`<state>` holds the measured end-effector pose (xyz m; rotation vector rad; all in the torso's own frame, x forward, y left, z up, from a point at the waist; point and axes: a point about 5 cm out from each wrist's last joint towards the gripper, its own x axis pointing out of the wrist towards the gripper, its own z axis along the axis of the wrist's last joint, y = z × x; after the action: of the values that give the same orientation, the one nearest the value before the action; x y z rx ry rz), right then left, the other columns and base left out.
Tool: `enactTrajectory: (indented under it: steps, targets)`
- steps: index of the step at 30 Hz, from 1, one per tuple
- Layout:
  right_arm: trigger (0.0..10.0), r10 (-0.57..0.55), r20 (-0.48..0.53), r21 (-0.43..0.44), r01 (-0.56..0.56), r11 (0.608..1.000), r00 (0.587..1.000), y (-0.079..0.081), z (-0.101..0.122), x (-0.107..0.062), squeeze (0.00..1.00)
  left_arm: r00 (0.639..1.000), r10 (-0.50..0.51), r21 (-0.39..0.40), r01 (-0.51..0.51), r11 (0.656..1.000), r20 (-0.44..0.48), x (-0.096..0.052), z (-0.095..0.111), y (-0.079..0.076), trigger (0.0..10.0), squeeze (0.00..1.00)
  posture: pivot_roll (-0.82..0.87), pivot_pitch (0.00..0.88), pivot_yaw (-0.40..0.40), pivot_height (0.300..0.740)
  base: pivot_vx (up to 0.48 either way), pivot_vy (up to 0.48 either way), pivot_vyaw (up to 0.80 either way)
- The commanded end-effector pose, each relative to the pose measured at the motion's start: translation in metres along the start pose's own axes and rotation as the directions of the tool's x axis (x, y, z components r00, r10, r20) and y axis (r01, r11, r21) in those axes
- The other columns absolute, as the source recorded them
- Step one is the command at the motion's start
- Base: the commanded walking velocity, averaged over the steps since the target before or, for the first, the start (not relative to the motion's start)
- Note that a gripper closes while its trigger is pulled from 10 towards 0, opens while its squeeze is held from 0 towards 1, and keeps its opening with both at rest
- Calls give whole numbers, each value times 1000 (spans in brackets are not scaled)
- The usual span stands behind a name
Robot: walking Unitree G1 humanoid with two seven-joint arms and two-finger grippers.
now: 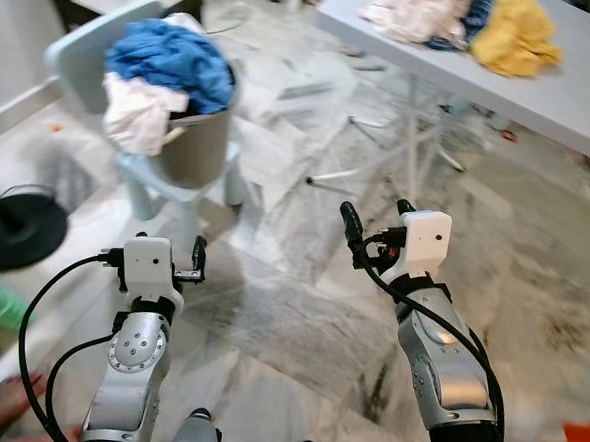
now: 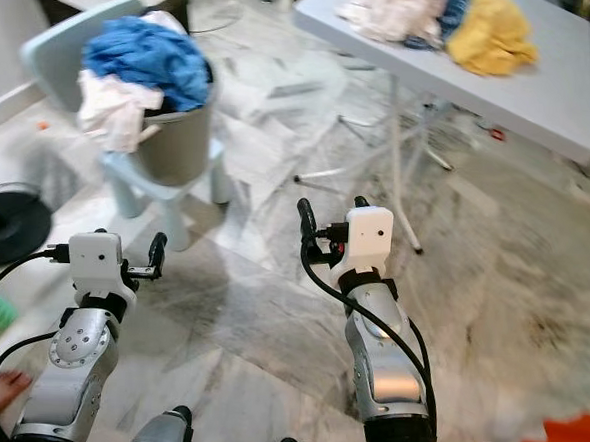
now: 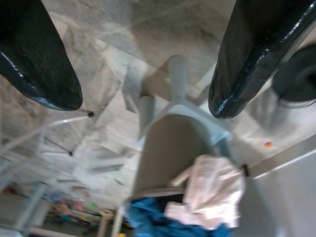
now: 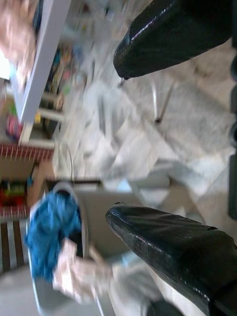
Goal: Hang hanger
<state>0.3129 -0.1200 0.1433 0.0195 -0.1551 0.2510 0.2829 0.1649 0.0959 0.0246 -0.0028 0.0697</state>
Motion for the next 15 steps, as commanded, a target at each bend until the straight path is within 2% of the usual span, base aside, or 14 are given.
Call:
enactTrajectory:
  steps: [1,9,12,15]
  targets:
    - [10000,-4,12,-9,4,1000,1000,-4,3,-1,0,1000,-13,-7,13,1000,11,-2,1,-4,10000,0,172,239,-156,740,266,0,800]
    - [10000,13,11,-10,-13,1000,1000,-1,2,-2,0,1000,-17,-20,17,1000,5,-3,0,-4,10000,0,172,240,-159,740,268,0,769]
    - [10000,17,11,-10,-16,1000,1000,0,2,-2,0,1000,-20,-22,20,1000,6,-4,0,-5,10000,0,171,244,-161,740,268,0,448]
    - [10000,17,14,-1,-17,1000,1000,0,3,-2,0,1000,-22,-25,22,999,5,-4,-1,-6,10000,0,170,246,-162,740,270,0,0]
